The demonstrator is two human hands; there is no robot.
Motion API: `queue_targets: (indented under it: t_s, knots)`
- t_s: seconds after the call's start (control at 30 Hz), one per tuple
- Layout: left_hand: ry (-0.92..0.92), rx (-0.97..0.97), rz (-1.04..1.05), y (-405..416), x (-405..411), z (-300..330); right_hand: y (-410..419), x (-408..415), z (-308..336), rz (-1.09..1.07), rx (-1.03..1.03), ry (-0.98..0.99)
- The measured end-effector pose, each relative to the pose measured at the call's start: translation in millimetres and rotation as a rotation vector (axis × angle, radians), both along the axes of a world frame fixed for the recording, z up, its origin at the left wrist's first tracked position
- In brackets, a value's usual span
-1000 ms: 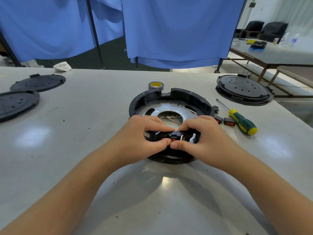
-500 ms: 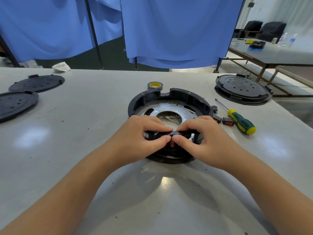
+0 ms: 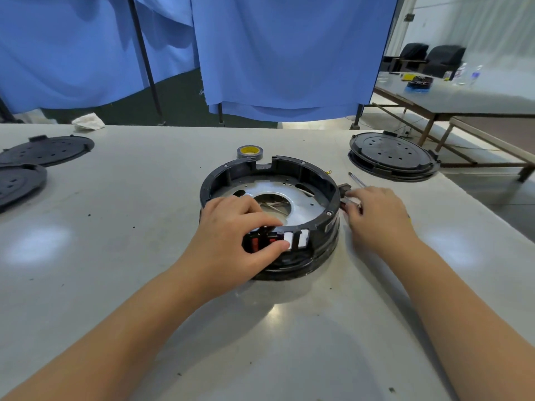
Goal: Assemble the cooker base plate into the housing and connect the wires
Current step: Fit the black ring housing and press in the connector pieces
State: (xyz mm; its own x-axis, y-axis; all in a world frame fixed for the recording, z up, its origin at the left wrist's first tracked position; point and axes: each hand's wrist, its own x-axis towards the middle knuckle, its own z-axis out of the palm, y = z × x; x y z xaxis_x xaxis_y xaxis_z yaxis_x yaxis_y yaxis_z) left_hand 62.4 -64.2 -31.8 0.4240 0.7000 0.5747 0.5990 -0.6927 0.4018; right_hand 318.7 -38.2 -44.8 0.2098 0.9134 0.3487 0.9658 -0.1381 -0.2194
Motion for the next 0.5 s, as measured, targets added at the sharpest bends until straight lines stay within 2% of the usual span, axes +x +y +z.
queue_targets:
  t_s: [0.1,0.3,0.4,0.5]
  knots:
    - [0.003,0.012,0.005,-1,2,-2,5,2,-10,-0.003,-0.096,-0.118]
    - [-0.004,0.0,-0.007,-1,1,0,6,1,-8,-0.024,-0.007,-0.099]
    - [0.004,-0.011,-0.005,0,-1,1,1,-1,-5,0.018,0.06,0.06]
    - [0.014,-0.023,-0.007,1,-4,2,-5,-5,9,0.09,0.255,0.441]
